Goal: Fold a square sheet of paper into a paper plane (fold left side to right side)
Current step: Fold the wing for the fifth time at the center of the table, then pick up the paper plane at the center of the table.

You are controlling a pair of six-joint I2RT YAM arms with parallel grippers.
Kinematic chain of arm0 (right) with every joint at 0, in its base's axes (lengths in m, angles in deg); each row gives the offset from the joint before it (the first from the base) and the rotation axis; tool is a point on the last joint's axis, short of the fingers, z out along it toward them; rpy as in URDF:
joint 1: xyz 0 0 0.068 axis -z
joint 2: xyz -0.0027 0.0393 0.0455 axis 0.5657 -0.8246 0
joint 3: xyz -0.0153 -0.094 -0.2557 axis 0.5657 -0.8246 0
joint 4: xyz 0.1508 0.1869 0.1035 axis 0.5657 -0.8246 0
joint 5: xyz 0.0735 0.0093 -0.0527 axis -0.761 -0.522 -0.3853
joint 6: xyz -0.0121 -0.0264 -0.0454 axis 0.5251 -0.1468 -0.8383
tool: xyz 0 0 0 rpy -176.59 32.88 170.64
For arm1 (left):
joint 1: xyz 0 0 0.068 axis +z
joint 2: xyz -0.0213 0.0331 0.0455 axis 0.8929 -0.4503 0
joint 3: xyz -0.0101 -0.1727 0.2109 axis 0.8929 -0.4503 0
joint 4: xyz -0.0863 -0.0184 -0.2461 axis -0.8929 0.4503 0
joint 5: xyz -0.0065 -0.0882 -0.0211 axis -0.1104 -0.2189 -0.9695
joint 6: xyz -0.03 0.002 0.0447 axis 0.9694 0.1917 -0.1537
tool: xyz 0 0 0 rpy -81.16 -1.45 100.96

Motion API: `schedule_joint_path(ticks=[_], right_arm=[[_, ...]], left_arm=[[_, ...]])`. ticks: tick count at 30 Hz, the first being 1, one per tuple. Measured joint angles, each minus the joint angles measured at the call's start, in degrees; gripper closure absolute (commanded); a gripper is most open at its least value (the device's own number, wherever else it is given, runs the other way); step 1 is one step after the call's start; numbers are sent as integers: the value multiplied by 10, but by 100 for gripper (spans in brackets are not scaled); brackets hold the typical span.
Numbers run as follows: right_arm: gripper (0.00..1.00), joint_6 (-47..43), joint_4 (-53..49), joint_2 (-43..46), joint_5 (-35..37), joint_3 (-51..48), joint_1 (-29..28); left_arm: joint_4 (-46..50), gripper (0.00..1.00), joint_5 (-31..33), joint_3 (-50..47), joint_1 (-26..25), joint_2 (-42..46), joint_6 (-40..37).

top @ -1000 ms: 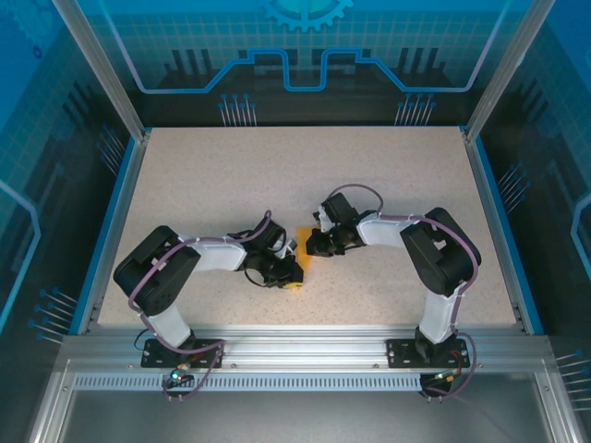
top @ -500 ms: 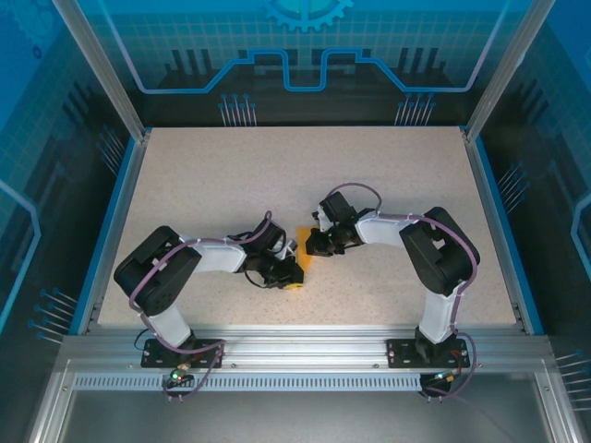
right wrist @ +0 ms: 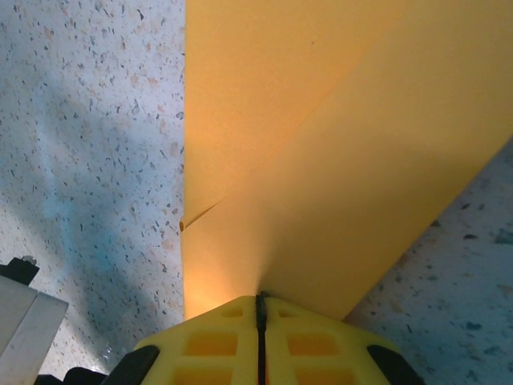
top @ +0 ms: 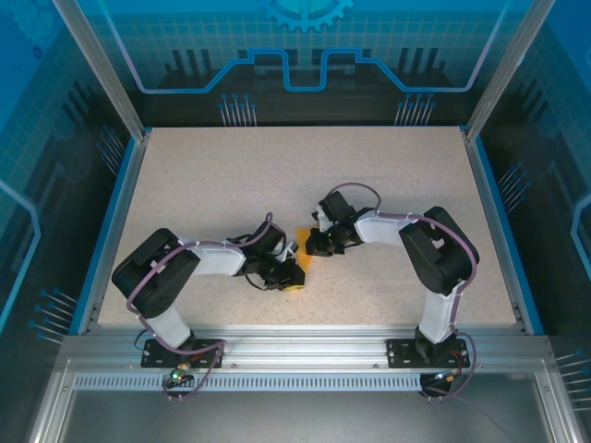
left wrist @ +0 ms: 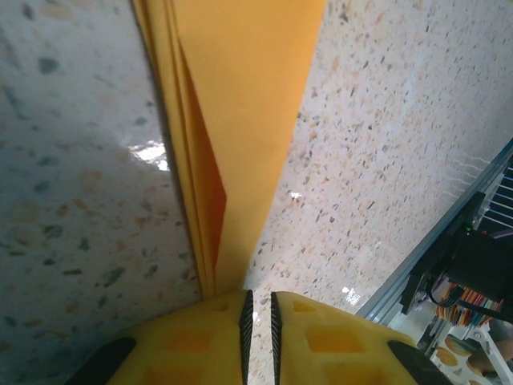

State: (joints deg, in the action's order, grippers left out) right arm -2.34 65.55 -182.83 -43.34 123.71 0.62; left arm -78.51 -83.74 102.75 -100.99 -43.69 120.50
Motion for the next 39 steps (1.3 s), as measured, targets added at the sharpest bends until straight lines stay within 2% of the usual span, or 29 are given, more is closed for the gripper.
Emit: schedule_joint_path(ticks=[19,23,28,30,34,36,39], right_arm=[[91,0,1,0,-1,0,0],[90,-4,3,3,1,0,0],[86,-11,1,22,20,0,1],[83,-15,-5,45,35,0,1],[72,-23,-34,106,84,1,-2],[65,-25,-61,132,125,7,-12],[53,-18,-99,154,181,12,-40]], left_arm=[[17,81,-1,-14,-7,24,-2],[48,78,0,-19,-10,79,-17],[83,65,4,-9,1,168,-43],[97,63,13,-4,19,197,-48],[124,53,44,-2,62,245,-62],[137,46,65,-2,82,266,-64],[151,41,96,-2,102,291,-71]])
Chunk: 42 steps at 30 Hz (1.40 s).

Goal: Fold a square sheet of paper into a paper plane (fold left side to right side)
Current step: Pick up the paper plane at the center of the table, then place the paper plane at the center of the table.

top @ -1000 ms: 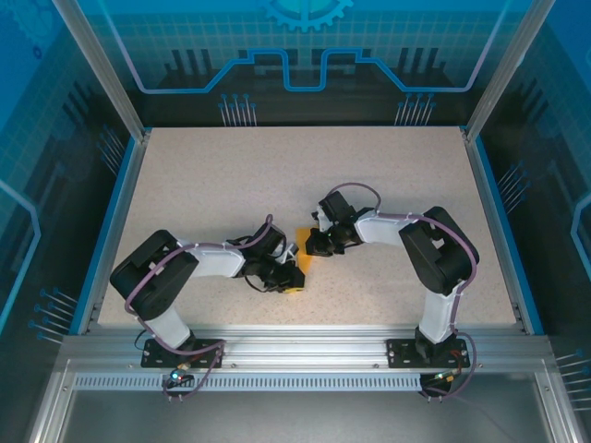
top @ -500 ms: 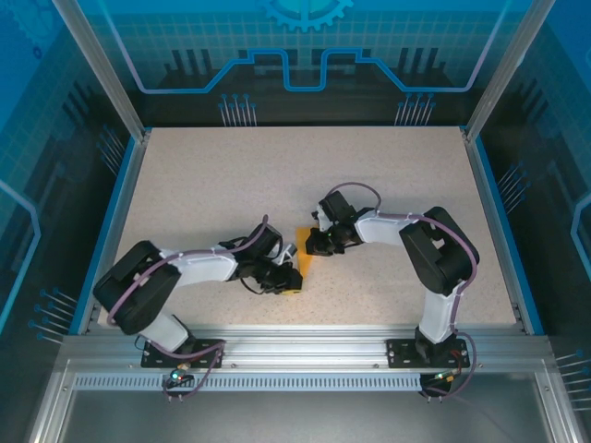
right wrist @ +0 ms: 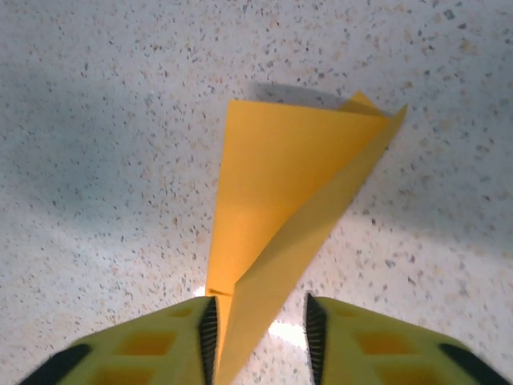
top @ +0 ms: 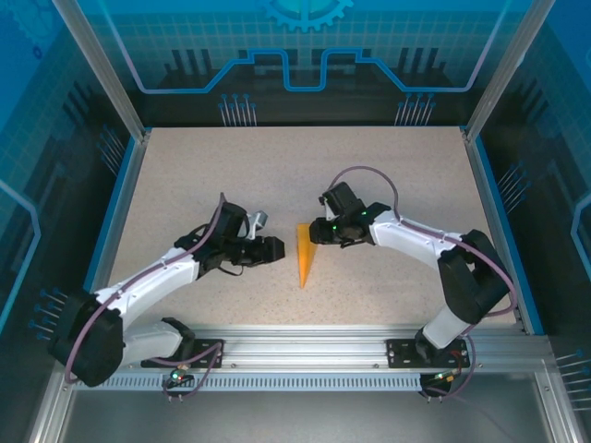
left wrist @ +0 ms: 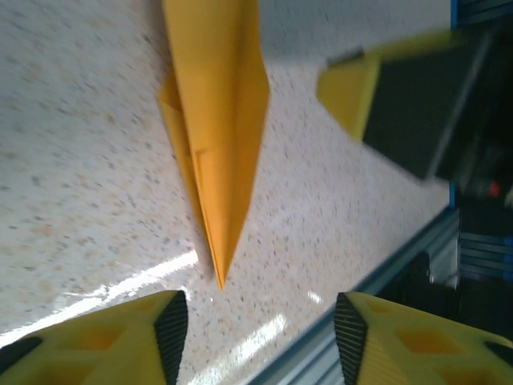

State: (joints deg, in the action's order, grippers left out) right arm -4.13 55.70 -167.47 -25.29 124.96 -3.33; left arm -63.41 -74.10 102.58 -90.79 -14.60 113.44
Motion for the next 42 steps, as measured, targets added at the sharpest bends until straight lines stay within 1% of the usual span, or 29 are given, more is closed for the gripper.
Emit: schedule_joint_path(ticks=[4,7,8,10,11,14,16,17,19,22,25,27,30,34,38,39,42], right_arm=[[44,11,-26,-3,28,0,-35],[43,17,-33,-20,36,5,-52],[45,19,-36,-31,37,10,-57],[51,22,-40,-56,41,25,-63],[57,24,-40,-68,43,32,-65],[79,28,-46,-89,46,43,-69],[91,30,-53,-90,47,45,-71],[96,27,-56,-89,46,48,-72],[100,26,-60,-85,45,54,-75],[100,22,-59,-55,31,54,-77],[100,20,-42,-6,2,48,-76],[100,21,-12,29,-26,29,-75],[100,33,58,64,-80,-28,-59],[99,62,154,54,-136,-135,-10],[98,74,188,22,-156,-204,32],[96,75,191,22,-157,-213,38],[88,72,197,28,-157,-228,58]], left_arm=[[13,36,33,5,8,12,-2],[20,34,47,10,10,12,-5],[22,34,52,11,10,12,-5],[25,34,56,13,11,12,-5],[26,34,58,13,11,12,-5],[35,33,65,14,12,12,-7],[41,33,70,16,12,12,-10],[47,33,73,19,12,12,-14],[55,33,81,23,12,12,-17],[66,32,94,34,12,14,-23],[83,31,114,47,12,24,-33],[91,30,126,54,14,36,-37],[94,29,138,57,18,54,-45],[99,29,146,57,19,61,-48],[104,28,146,57,19,61,-47],[105,28,146,57,19,61,-47],[108,28,146,57,19,61,-47]])
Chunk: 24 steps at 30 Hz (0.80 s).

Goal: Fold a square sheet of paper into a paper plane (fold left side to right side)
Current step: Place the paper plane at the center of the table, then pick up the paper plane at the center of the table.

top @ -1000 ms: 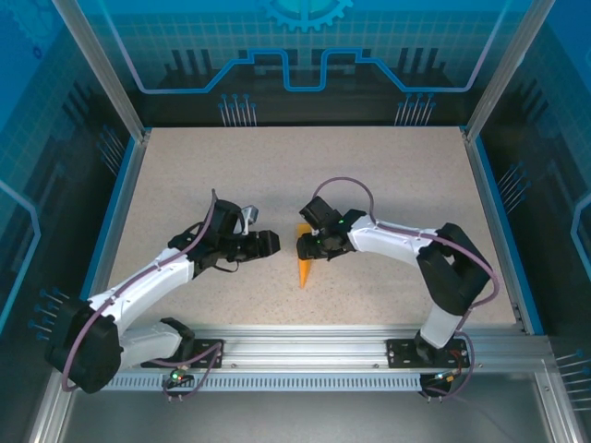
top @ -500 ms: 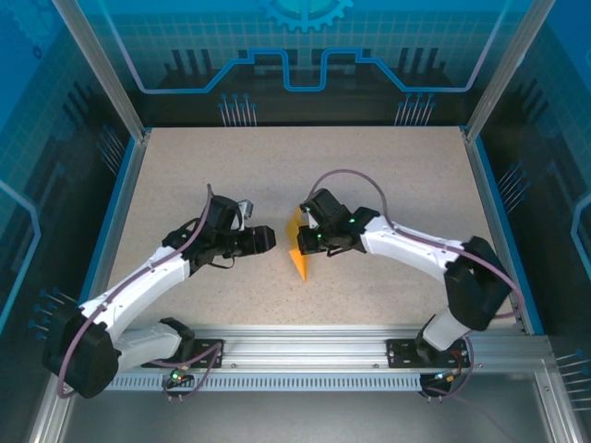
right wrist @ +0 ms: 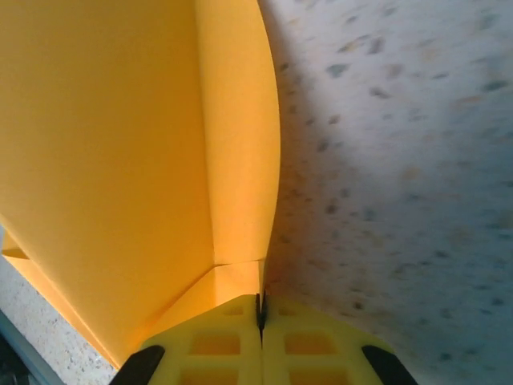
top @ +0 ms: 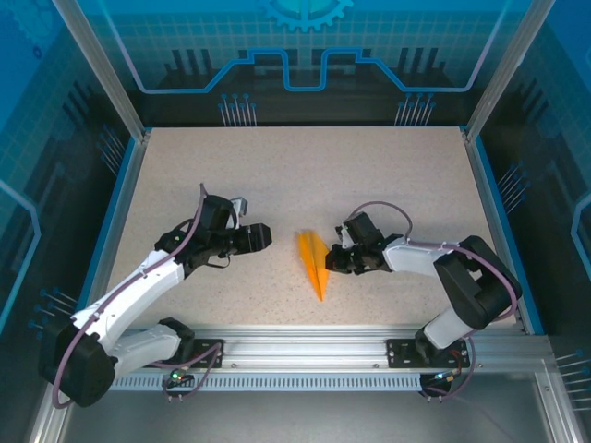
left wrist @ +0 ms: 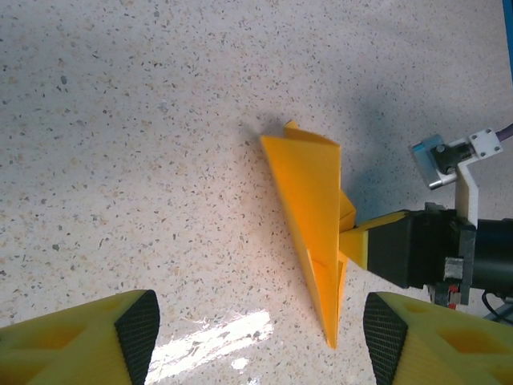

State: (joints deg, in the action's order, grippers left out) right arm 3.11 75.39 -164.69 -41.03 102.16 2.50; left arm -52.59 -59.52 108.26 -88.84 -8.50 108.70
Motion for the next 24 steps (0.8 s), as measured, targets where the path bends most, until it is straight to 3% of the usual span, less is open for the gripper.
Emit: schedule_joint_path(ticks=[7,12,18,24], right_arm=[[72,-29,-37,59,35,-2,10],[63,-58,-152,105,101,44,-1],[52,-90,-281,118,188,176,-86],[45,-91,-327,58,217,213,-143]], left_arm=[[0,20,0,0,0,0,0],[-3,8,0,0,1,2,0],[-12,3,2,0,7,17,-2],[-13,1,6,0,8,29,-2]])
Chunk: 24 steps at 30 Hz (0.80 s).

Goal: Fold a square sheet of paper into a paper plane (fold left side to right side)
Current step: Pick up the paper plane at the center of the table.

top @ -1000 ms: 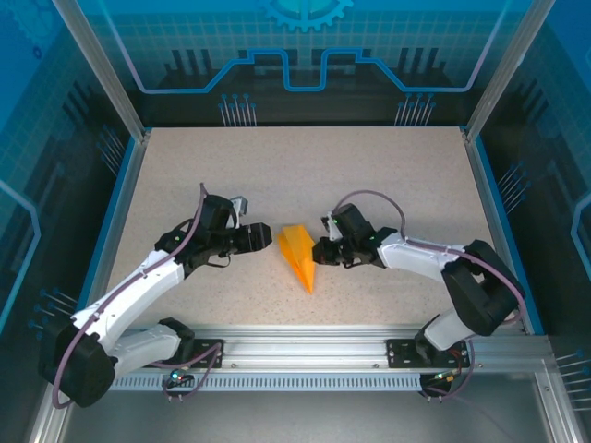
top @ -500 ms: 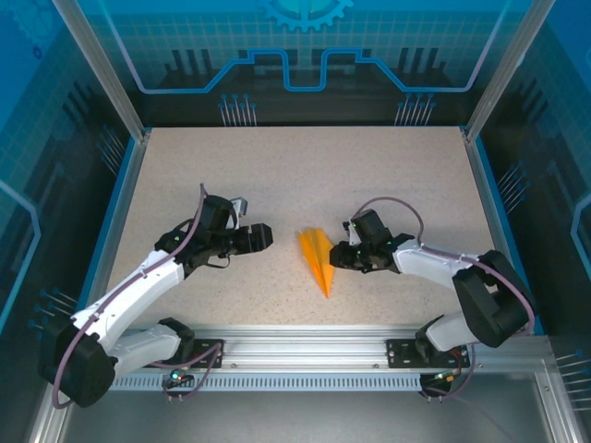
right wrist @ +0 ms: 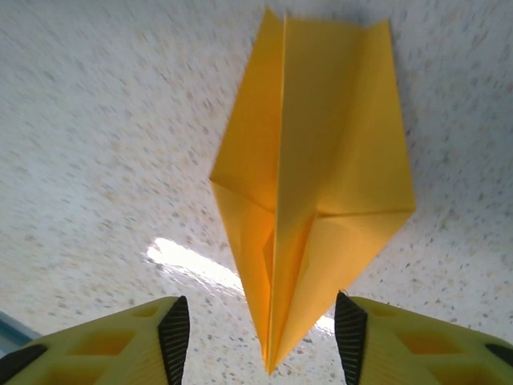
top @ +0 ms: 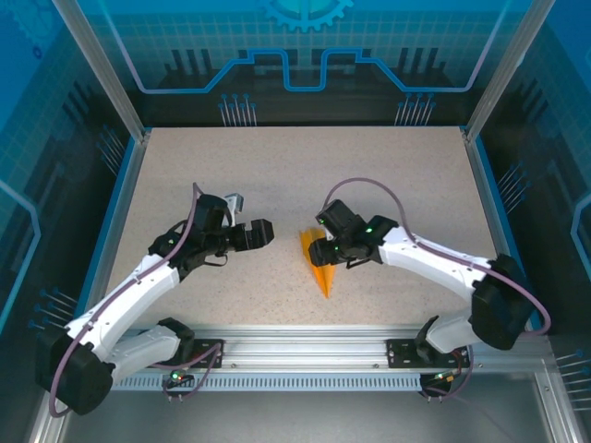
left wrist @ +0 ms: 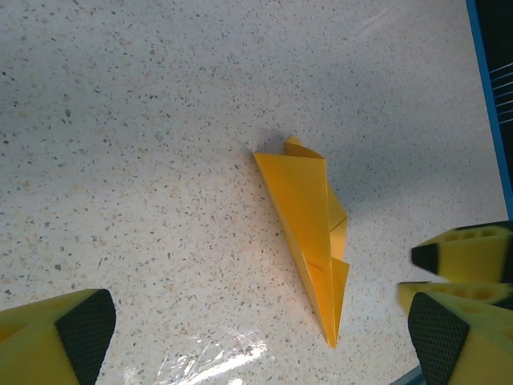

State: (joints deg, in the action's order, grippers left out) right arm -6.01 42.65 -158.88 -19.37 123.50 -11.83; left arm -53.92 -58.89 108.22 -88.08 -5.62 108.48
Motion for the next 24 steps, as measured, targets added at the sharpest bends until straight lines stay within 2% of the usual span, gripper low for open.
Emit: schedule_joint_path(ticks=[5,14,24], right_arm=[[45,0,-22,-68,5,2,-7],[46,0,-23,-106,2,6,-11],[64,1,-5,-139,-2,10,-15]], left_arm=[[4,1,6,0,0,11,-1],[7,1,14,0,1,25,-2],[14,1,15,0,2,25,-2]])
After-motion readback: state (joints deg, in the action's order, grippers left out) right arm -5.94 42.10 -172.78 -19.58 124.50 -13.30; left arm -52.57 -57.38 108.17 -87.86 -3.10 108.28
